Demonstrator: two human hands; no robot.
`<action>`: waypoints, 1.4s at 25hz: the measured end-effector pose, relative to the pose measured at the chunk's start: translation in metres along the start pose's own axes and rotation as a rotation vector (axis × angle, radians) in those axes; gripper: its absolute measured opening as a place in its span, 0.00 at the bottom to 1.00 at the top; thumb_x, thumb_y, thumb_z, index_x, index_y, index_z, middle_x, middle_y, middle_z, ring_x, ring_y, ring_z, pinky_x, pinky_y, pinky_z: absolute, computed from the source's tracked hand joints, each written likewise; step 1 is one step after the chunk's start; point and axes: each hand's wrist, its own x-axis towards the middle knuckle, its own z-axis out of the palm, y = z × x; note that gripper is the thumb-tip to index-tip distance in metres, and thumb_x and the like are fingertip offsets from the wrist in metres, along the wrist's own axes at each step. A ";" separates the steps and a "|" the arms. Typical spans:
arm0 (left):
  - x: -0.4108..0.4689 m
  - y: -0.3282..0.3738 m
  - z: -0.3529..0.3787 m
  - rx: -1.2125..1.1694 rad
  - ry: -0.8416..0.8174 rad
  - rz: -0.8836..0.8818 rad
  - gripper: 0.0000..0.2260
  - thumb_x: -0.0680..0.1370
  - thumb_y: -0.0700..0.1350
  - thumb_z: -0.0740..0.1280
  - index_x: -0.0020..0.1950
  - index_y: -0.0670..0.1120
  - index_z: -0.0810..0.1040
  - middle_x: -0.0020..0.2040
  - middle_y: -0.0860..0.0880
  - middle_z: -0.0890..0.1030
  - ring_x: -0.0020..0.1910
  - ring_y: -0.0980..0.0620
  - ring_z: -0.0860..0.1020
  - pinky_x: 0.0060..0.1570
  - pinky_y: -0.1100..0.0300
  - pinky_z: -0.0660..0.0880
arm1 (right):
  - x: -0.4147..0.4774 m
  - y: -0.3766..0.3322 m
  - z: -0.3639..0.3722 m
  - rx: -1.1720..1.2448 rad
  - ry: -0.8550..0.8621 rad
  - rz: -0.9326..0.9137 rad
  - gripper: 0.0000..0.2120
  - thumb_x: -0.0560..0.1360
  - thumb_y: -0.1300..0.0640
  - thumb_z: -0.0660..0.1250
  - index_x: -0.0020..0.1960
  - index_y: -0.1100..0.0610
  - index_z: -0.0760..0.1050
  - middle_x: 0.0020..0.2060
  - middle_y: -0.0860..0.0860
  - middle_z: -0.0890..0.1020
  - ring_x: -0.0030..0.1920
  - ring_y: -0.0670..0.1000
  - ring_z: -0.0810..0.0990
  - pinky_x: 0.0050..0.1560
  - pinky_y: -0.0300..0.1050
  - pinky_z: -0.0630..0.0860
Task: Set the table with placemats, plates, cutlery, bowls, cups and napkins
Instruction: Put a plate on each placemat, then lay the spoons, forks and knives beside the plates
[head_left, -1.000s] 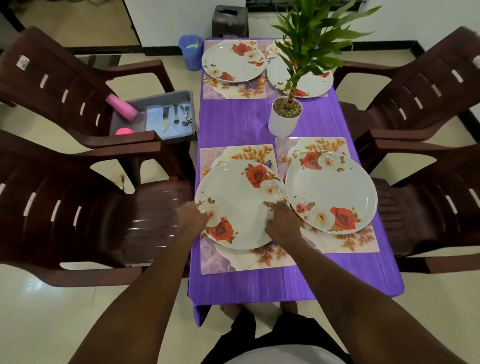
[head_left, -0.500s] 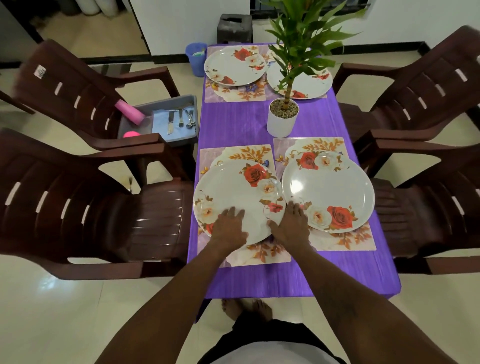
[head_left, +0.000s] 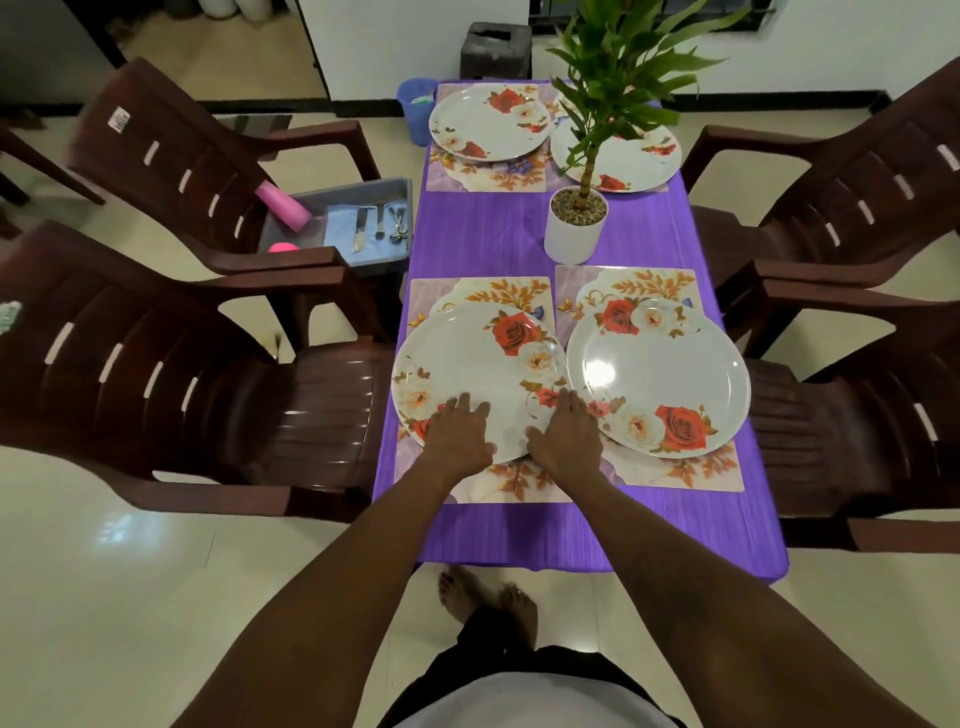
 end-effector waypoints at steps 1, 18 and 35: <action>-0.004 -0.001 -0.003 -0.019 0.004 -0.002 0.33 0.80 0.57 0.68 0.81 0.49 0.60 0.82 0.41 0.58 0.81 0.38 0.58 0.77 0.42 0.61 | -0.003 -0.007 0.003 0.029 -0.005 -0.043 0.36 0.74 0.46 0.73 0.76 0.59 0.65 0.72 0.58 0.74 0.72 0.62 0.73 0.72 0.58 0.70; -0.133 -0.272 -0.037 -0.157 0.157 -0.118 0.33 0.73 0.60 0.67 0.78 0.54 0.68 0.78 0.46 0.68 0.77 0.44 0.66 0.73 0.43 0.67 | -0.092 -0.254 0.111 0.058 -0.156 -0.443 0.28 0.80 0.48 0.68 0.76 0.58 0.68 0.73 0.57 0.74 0.72 0.59 0.72 0.73 0.52 0.68; -0.143 -0.581 -0.149 -0.054 0.176 -0.087 0.36 0.79 0.56 0.69 0.83 0.47 0.58 0.82 0.39 0.59 0.81 0.41 0.57 0.77 0.38 0.59 | -0.085 -0.552 0.255 0.287 -0.032 -0.419 0.21 0.79 0.48 0.69 0.69 0.54 0.76 0.65 0.52 0.81 0.67 0.55 0.77 0.67 0.51 0.74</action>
